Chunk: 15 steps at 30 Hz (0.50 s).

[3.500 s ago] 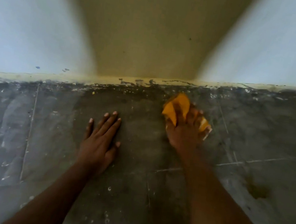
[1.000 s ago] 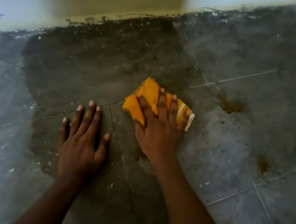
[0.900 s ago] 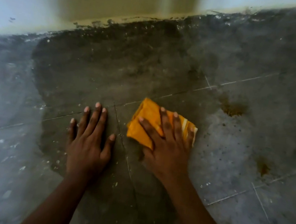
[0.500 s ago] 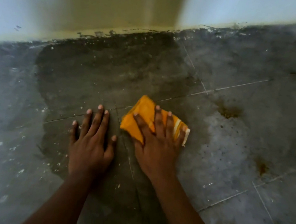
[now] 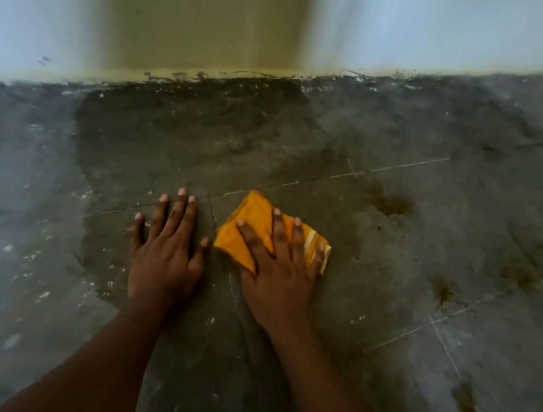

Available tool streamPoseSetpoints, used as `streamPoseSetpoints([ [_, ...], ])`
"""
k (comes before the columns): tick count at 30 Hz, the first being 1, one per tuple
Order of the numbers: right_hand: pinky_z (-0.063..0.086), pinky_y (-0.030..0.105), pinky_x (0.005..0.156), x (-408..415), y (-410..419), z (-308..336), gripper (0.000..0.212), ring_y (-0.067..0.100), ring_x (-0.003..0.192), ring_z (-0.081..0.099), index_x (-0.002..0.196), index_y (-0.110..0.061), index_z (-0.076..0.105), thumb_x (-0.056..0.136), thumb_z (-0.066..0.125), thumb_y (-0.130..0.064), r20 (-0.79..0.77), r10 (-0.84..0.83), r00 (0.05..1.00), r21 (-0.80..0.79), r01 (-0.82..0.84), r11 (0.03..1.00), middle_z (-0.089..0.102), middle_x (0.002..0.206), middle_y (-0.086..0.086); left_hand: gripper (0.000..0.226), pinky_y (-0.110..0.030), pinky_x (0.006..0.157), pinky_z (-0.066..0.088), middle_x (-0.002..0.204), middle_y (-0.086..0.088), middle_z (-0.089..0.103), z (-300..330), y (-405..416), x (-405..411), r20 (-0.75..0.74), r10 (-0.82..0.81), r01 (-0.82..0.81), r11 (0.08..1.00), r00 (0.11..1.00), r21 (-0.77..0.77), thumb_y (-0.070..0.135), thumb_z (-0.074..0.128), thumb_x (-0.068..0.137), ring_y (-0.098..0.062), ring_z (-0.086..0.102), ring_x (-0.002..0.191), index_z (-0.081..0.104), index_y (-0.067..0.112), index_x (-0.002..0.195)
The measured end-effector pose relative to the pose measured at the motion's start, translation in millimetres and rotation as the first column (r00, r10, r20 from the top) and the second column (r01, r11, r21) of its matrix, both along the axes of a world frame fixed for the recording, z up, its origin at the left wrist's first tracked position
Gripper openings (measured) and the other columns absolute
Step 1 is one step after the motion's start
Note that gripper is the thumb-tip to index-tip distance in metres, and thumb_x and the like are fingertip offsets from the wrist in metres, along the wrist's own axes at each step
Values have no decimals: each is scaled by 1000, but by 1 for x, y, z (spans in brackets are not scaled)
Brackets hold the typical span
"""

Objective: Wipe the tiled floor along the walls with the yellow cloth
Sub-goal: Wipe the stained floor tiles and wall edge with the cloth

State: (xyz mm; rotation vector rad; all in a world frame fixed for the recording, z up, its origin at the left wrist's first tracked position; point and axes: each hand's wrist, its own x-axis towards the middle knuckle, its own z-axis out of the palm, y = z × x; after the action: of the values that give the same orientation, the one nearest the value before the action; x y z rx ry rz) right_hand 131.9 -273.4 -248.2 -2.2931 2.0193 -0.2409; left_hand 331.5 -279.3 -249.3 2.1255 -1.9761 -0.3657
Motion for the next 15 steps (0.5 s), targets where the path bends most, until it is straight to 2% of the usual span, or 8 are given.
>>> streamPoseSetpoints([
  [2, 4, 70, 121, -32, 22, -3, 68, 27, 161, 3, 155, -65, 7, 94, 37, -67, -29, 39, 999, -22, -40, 999, 2, 175, -8, 78, -51, 130, -8, 174, 7, -11, 0, 1, 2, -7, -8, 8, 1000, 1000, -15, 64, 10, 97, -14, -15, 161, -1, 30, 166],
  [5, 5, 73, 119, -86, 19, -5, 67, 30, 160, 9, 155, -64, 13, 92, 35, -71, -45, -225, 973, -7, 225, 974, 9, 174, -5, 78, -50, 130, -9, 175, 7, -6, 2, 1, 2, -14, -38, 38, 999, 999, -24, 63, 12, 96, -13, -12, 160, 5, 28, 166],
  [7, 2, 75, 118, -96, 0, 0, 63, 30, 160, 2, 155, -63, 13, 96, 31, -74, 5, -411, 912, 68, 409, 910, 7, 174, -5, 77, -49, 129, -10, 175, 8, -4, 0, 1, 2, -10, -63, 63, 998, 998, -21, 61, 14, 97, -12, -10, 160, 8, 28, 167],
  [8, 0, 76, 117, -92, -8, 2, 62, 30, 160, -1, 155, -63, 13, 96, 29, -75, 27, -450, 893, 116, 444, 888, 5, 174, -6, 75, -49, 129, -11, 175, 8, -5, -2, 3, 1, 1, -71, 71, 997, 997, -13, 60, 12, 98, -13, -11, 160, 6, 30, 166],
  [10, -5, 75, 117, -70, -14, 5, 61, 32, 160, -1, 155, -60, 22, 96, 30, -76, 70, -422, 904, 133, 411, 902, 10, 174, -3, 71, -51, 129, -12, 174, 11, -15, -3, 0, 4, 55, -106, 105, 994, 993, 25, 61, 5, 98, -14, -17, 159, -4, 40, 165],
  [12, -5, 72, 118, -61, 19, 1, 61, 34, 159, 13, 153, -59, 32, 94, 35, -75, 73, -281, 957, 19, 281, 960, 22, 172, 0, 68, -54, 129, -11, 173, 12, -20, 0, -1, 3, 83, -126, 120, 990, 989, 74, 62, 0, 96, -16, -21, 158, -11, 47, 162],
  [14, 2, 72, 119, -75, 75, -7, 64, 32, 157, 22, 153, -62, 29, 91, 40, -73, 8, -152, 988, -37, 152, 988, 25, 171, -2, 71, -55, 129, -11, 172, 11, -21, 7, 3, -3, 60, -118, 111, 987, 991, 113, 62, 2, 95, -17, -23, 157, -10, 45, 163],
  [15, 8, 73, 119, -90, 95, -7, 66, 32, 156, 25, 153, -62, 27, 89, 42, -71, -10, -156, 988, -35, 155, 987, 26, 170, -3, 73, -55, 128, -12, 172, 11, -22, 9, 7, -10, 43, -129, 122, 984, 991, 130, 63, 2, 94, -18, -24, 157, -9, 42, 163],
])
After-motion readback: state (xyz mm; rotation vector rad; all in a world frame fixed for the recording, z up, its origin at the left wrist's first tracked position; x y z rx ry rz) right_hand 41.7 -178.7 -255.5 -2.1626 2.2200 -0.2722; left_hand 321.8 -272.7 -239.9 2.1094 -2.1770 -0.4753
